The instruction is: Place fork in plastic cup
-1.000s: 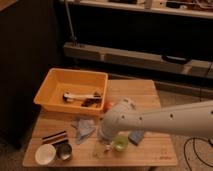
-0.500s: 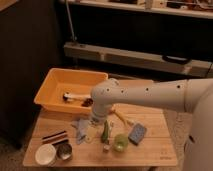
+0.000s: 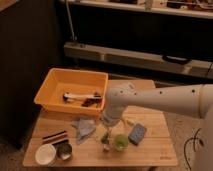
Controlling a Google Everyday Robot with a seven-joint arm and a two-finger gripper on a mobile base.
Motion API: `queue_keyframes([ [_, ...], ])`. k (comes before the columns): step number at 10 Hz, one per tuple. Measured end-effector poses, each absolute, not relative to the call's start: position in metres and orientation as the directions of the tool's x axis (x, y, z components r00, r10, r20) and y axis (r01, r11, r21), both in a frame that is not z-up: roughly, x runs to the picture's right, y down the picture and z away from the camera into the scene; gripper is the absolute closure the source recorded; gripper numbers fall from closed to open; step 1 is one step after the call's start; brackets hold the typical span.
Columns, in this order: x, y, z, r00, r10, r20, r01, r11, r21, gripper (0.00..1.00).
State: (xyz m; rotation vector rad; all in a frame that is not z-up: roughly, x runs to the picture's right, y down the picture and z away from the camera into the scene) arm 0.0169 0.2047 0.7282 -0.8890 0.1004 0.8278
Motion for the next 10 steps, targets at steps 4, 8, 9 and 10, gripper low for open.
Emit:
queue_keyframes([
  [4, 0.038, 0.199, 0.732, 0.632, 0.641, -0.434, -0.731, 0.309, -0.608, 0.20],
  [8, 0.028, 0.187, 0.739, 0.527, 0.686, -0.502, -0.823, 0.263, -0.504, 0.20],
  [9, 0.019, 0.177, 0.741, 0.467, 0.714, -0.522, -0.860, 0.230, -0.455, 0.20],
  [10, 0.018, 0.168, 0.744, 0.395, 0.743, -0.540, -0.898, 0.187, -0.399, 0.20],
])
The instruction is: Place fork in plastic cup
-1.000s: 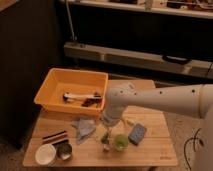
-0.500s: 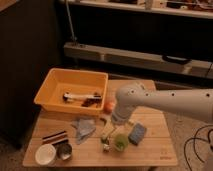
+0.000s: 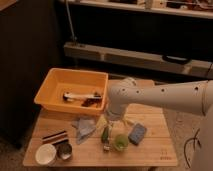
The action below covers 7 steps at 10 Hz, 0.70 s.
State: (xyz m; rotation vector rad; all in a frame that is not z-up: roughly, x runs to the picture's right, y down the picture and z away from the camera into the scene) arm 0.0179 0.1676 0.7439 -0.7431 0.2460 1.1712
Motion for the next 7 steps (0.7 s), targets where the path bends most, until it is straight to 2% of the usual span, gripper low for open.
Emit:
queue_keyframes([
  [4, 0.035, 0.158, 0.750, 0.241, 0.784, -0.572, -0.945, 0.056, -0.321, 0.20],
  [7, 0.067, 0.161, 0.739, -0.007, 0.818, -0.575, -0.988, -0.095, -0.123, 0.20],
])
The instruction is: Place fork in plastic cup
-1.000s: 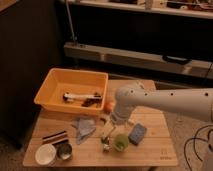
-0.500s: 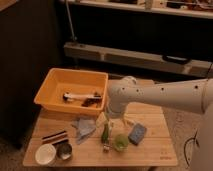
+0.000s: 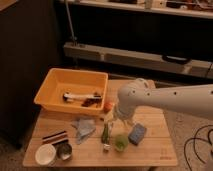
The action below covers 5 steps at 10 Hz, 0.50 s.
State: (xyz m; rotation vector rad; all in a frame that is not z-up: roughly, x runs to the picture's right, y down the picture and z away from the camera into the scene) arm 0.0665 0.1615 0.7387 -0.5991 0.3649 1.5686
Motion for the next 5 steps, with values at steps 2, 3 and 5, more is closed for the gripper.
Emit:
queue_keyframes([
  [2, 0.0684, 0.1567, 0.7370, -0.041, 0.828, -0.560, -0.988, -0.115, -0.098, 0.20],
  [3, 0.0691, 0.1562, 0.7381, -0.036, 0.828, -0.560, -0.988, -0.114, -0.104, 0.20],
  [5, 0.0664, 0.1563, 0.7380, -0.031, 0.827, -0.561, -0.988, -0.111, -0.109, 0.20],
])
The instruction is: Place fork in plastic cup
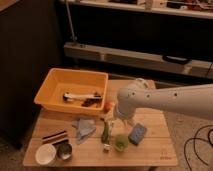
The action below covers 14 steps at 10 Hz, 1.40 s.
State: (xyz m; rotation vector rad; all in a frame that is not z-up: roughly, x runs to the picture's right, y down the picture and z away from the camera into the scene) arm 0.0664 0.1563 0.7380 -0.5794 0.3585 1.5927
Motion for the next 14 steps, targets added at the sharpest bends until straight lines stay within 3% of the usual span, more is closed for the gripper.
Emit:
queue_keyframes([
  [4, 0.066, 0.160, 0.741, -0.014, 0.824, -0.567, -0.992, -0.083, -0.096, 0.20],
  [9, 0.069, 0.184, 0.780, -0.013, 0.802, -0.597, -1.000, -0.023, -0.009, 0.22],
  [12, 0.074, 0.186, 0.790, -0.022, 0.792, -0.611, -1.000, -0.026, 0.002, 0.45],
  [14, 0.076, 0.191, 0.796, -0.026, 0.781, -0.624, -1.000, -0.031, 0.003, 0.47],
])
